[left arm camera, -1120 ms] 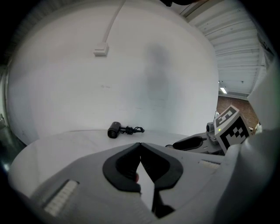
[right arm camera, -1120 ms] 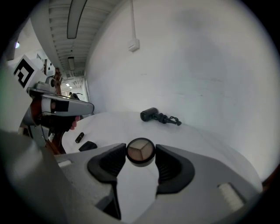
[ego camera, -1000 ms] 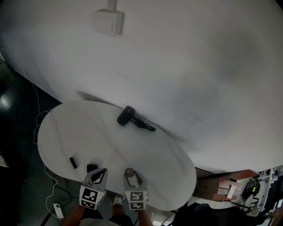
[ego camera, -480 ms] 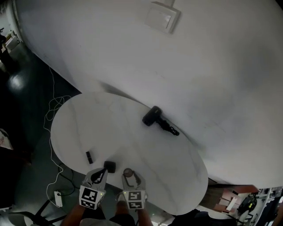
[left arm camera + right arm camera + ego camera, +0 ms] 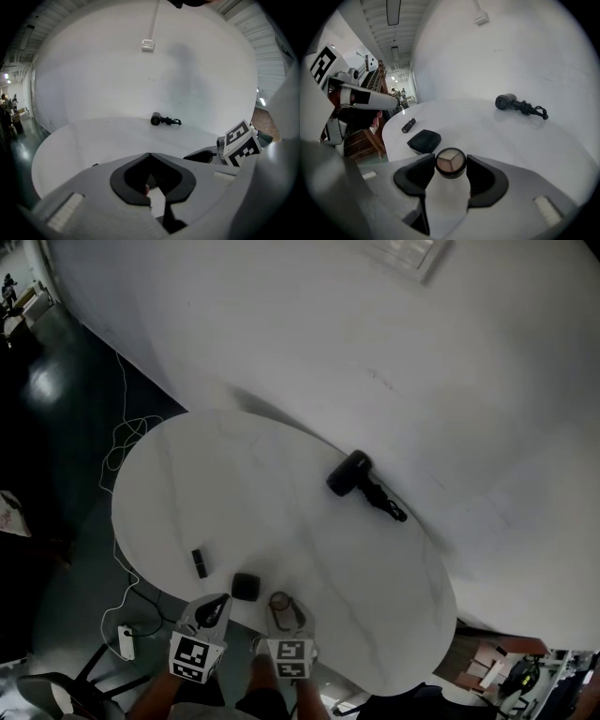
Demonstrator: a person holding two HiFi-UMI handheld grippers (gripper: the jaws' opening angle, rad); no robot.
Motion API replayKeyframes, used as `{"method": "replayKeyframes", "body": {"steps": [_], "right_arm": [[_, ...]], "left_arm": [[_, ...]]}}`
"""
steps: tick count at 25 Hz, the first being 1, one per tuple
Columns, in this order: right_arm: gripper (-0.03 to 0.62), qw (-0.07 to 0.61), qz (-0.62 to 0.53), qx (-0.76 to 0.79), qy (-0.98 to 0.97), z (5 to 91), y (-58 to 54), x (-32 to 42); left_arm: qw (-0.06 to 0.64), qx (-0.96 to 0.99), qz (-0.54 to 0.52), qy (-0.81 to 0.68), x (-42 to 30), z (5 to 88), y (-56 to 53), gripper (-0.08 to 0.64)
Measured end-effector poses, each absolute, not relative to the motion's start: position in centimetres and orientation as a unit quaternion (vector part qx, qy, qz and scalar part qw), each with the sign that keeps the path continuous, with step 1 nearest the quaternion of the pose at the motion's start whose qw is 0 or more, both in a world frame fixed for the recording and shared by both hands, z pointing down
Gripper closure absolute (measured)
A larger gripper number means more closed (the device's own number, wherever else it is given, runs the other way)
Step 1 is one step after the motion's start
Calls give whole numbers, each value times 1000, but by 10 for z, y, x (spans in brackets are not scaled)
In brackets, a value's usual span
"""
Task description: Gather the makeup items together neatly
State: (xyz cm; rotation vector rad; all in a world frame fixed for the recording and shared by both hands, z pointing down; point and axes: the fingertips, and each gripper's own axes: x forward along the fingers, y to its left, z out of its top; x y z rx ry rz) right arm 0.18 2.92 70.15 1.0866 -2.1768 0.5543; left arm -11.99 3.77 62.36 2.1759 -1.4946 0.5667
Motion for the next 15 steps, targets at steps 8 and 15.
{"method": "replayKeyframes", "body": {"steps": [8, 15], "right_arm": [[379, 319, 217, 417, -823, 715, 29, 1], [376, 326, 224, 422, -816, 715, 28, 1]], "left_arm": [[222, 790, 211, -532, -121, 633, 39, 549], [224, 790, 207, -532, -121, 630, 38, 549]]}}
